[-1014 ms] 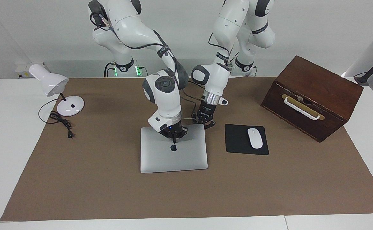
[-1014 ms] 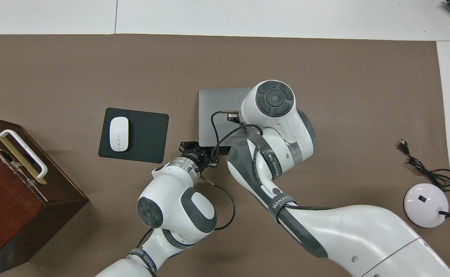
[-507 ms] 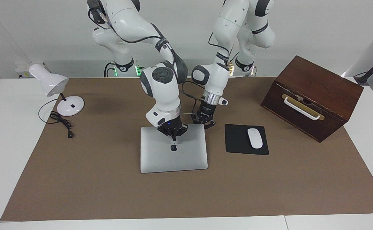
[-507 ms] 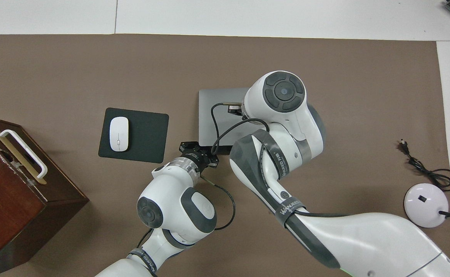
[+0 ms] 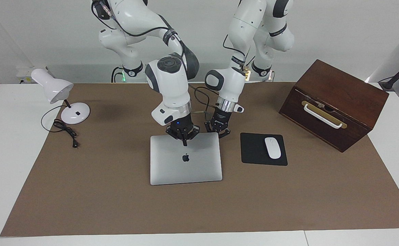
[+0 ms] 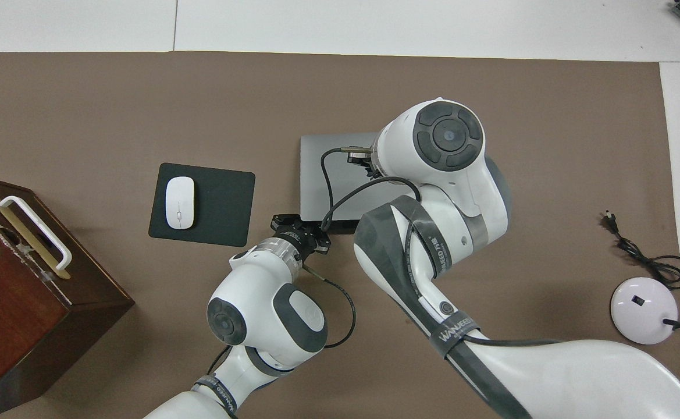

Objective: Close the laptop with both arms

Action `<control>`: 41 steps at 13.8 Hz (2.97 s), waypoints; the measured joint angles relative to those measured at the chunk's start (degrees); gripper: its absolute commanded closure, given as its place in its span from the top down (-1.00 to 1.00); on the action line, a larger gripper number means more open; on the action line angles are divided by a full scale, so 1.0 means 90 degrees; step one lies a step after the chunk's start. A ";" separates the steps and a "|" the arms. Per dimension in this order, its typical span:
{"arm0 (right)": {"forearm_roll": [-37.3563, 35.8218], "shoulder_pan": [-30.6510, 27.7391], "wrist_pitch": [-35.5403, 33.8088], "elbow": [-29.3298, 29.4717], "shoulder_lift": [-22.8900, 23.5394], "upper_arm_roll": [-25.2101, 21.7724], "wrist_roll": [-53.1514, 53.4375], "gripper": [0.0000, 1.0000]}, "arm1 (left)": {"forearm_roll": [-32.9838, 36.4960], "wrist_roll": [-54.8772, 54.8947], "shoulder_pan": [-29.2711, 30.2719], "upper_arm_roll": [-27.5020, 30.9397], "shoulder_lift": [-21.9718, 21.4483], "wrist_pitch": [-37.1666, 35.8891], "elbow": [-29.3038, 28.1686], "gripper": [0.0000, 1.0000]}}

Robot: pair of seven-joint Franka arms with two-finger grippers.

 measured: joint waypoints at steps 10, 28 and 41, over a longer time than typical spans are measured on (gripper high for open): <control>0.0000 -0.0389 -0.0797 0.0110 -0.0693 -0.0066 -0.0480 -1.00 | -0.0015 0.0000 -0.0315 0.0035 0.0051 0.0468 -0.0065 -1.00; 0.0000 -0.1798 -0.2696 0.0161 -0.1931 -0.0089 -0.2962 -1.00 | -0.0246 -0.0006 -0.0578 0.0017 -0.0660 0.0486 -0.0952 -1.00; 0.0000 -0.2253 -0.3238 0.0161 -0.2338 -0.0090 -0.3265 0.93 | -0.0246 0.0857 0.0466 0.0100 -0.2041 -0.0293 -0.1072 -1.00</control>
